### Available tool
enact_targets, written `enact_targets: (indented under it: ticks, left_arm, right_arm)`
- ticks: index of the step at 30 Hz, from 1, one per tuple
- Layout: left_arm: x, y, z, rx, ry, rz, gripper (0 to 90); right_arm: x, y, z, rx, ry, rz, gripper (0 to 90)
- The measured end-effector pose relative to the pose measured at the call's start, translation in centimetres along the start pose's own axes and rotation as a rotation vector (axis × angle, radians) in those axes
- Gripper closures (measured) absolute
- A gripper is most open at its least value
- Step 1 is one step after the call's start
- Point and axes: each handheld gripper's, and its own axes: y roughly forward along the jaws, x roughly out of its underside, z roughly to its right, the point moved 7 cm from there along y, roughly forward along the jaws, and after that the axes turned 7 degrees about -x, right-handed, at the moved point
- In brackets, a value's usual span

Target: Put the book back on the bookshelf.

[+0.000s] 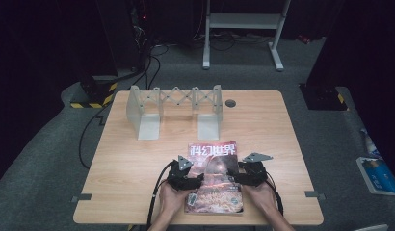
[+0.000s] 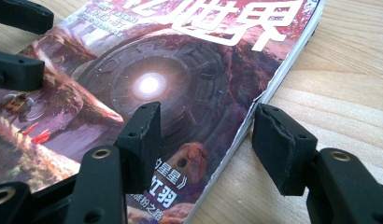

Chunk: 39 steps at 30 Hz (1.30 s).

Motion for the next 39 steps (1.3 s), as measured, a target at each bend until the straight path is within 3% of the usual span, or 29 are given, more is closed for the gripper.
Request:
enact_targets:
  ticks: [2, 6, 8, 14, 19, 31, 39]
  left_arm:
    - [-0.1, 0.0, -0.5, -0.002, -0.022, -0.002, 29.3]
    - [-0.4, 0.4, -1.3, -0.015, -0.039, 0.023, 30.4]
    - [-0.7, 0.7, -1.8, -0.015, -0.033, 0.011, 30.3]
    - [-2.0, 2.0, -2.9, -0.009, -0.030, 0.001, 31.7]
    - [-2.7, 3.0, -3.6, -0.004, -0.046, 0.031, 31.9]
    - [-2.8, 3.7, -3.4, -0.042, -0.048, 0.084, 28.1]
    - [-2.9, 3.7, -3.4, -0.038, -0.060, 0.089, 29.9]
  right_arm:
    - [-0.1, -0.2, 0.0, -0.002, -0.011, -0.042, 43.0]
    - [-0.8, -0.6, 0.2, 0.013, -0.010, -0.051, 45.0]
    - [-1.2, -0.6, 0.5, 0.022, -0.002, -0.053, 45.3]
    - [-2.3, -0.5, 1.4, 0.028, 0.041, -0.070, 43.6]
    - [-3.5, 0.3, 2.5, 0.039, 0.089, -0.090, 43.5]
    - [-5.8, 2.2, 4.1, 0.080, 0.128, -0.118, 40.5]
    - [-6.6, 3.1, 4.6, 0.083, 0.169, -0.147, 40.0]
